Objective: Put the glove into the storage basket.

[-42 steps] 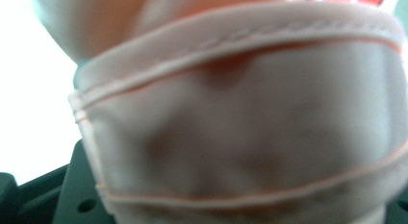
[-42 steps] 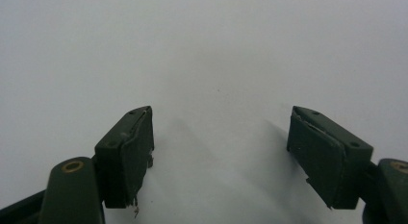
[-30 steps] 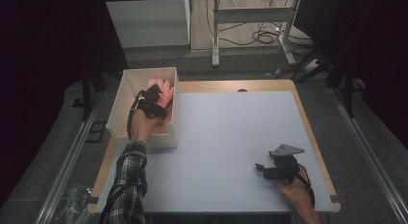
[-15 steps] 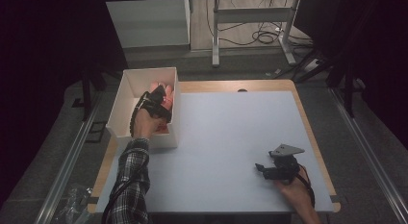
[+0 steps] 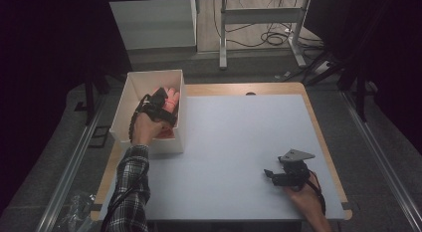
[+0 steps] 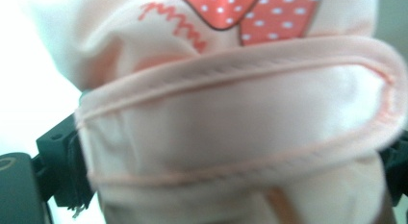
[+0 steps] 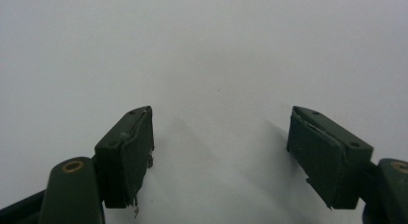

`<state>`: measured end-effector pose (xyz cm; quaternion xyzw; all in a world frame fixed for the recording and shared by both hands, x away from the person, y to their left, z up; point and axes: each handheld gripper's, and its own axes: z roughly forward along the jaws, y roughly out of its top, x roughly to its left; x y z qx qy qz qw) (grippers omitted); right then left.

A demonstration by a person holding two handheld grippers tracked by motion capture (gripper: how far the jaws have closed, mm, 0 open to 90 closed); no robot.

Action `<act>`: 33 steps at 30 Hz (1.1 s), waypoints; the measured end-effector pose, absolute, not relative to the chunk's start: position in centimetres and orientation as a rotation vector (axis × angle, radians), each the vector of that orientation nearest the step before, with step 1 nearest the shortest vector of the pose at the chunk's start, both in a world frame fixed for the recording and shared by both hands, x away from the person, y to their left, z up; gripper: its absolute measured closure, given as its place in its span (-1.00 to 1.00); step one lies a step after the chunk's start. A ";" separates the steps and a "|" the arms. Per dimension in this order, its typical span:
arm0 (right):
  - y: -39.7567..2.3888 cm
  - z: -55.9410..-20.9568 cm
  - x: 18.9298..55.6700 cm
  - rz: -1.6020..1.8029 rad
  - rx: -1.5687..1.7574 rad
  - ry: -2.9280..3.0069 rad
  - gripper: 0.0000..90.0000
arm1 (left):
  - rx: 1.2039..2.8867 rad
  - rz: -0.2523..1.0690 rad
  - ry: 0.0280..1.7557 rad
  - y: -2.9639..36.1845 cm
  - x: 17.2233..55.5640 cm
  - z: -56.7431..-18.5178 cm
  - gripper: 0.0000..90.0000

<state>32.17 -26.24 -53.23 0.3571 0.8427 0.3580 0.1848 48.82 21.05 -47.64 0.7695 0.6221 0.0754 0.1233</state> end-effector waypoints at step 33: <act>-26.2 -53.2 32.2 1.007 1.006 2.375 -0.45 | 2.103 0.358 1.580 22.7 44.3 -43.6 -0.90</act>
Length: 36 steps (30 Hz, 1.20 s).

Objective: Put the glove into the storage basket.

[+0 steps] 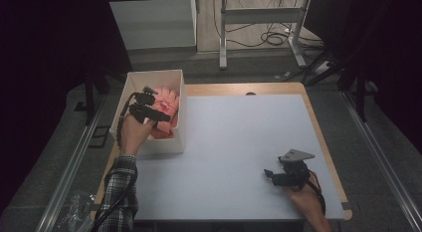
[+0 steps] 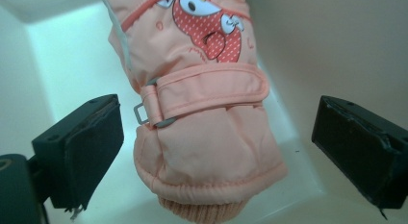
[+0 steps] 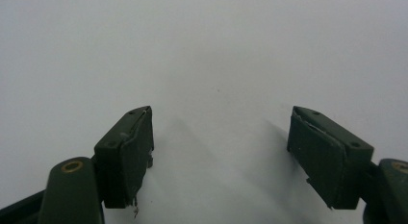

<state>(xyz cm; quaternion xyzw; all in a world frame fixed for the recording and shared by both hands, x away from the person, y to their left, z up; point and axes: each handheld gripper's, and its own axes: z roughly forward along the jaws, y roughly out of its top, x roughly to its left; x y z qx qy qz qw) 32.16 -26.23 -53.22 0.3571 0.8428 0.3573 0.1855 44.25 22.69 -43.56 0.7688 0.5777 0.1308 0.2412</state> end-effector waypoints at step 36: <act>-26.2 -53.2 32.2 1.007 1.006 2.374 -0.46 | 2.045 0.454 1.199 20.2 38.2 -39.2 -0.99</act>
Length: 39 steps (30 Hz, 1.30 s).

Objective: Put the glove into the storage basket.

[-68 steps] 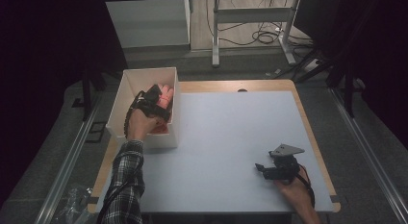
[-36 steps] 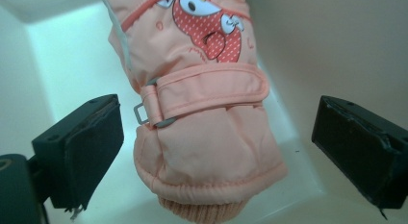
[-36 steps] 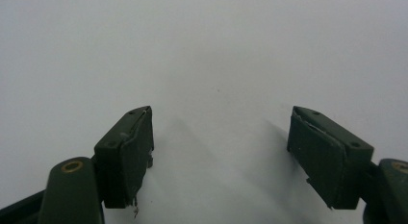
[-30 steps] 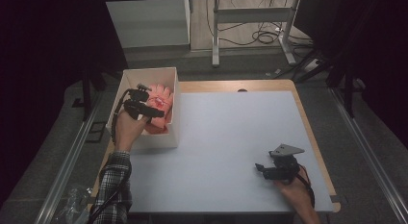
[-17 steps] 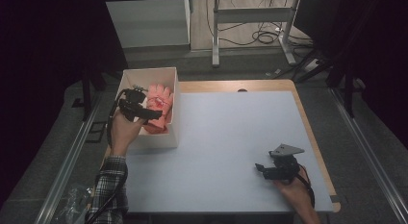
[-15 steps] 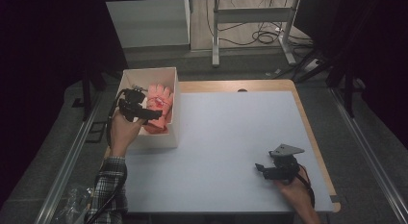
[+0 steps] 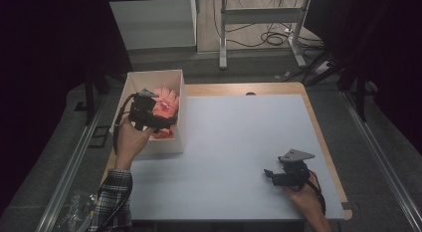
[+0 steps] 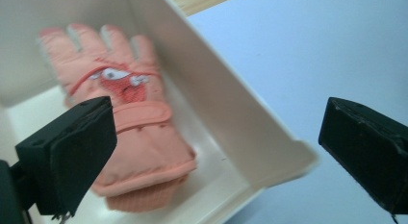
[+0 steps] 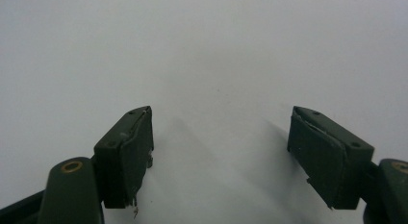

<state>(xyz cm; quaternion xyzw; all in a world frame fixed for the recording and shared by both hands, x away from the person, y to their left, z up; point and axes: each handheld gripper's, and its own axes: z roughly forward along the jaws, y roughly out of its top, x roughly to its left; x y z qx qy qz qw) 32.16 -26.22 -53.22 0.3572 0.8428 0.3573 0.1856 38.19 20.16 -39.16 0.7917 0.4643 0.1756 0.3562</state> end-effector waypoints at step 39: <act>-26.2 -53.2 32.1 1.004 1.008 2.376 -0.46 | 2.176 0.273 0.818 7.5 34.0 -47.4 -0.99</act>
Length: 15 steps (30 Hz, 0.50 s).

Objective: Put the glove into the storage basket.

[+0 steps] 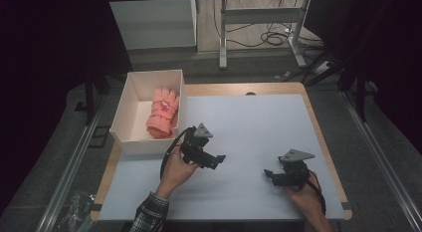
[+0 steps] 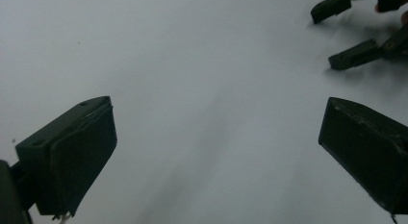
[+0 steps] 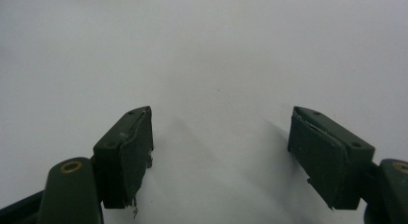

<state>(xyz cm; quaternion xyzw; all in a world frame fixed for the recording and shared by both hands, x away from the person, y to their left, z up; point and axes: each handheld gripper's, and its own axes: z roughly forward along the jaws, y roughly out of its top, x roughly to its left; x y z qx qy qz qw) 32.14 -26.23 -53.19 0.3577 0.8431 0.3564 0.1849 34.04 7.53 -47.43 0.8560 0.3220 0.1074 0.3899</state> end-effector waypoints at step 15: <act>-26.2 -53.2 32.1 1.000 1.011 2.373 -0.48 | 2.217 0.241 0.847 8.6 32.8 -53.2 -0.99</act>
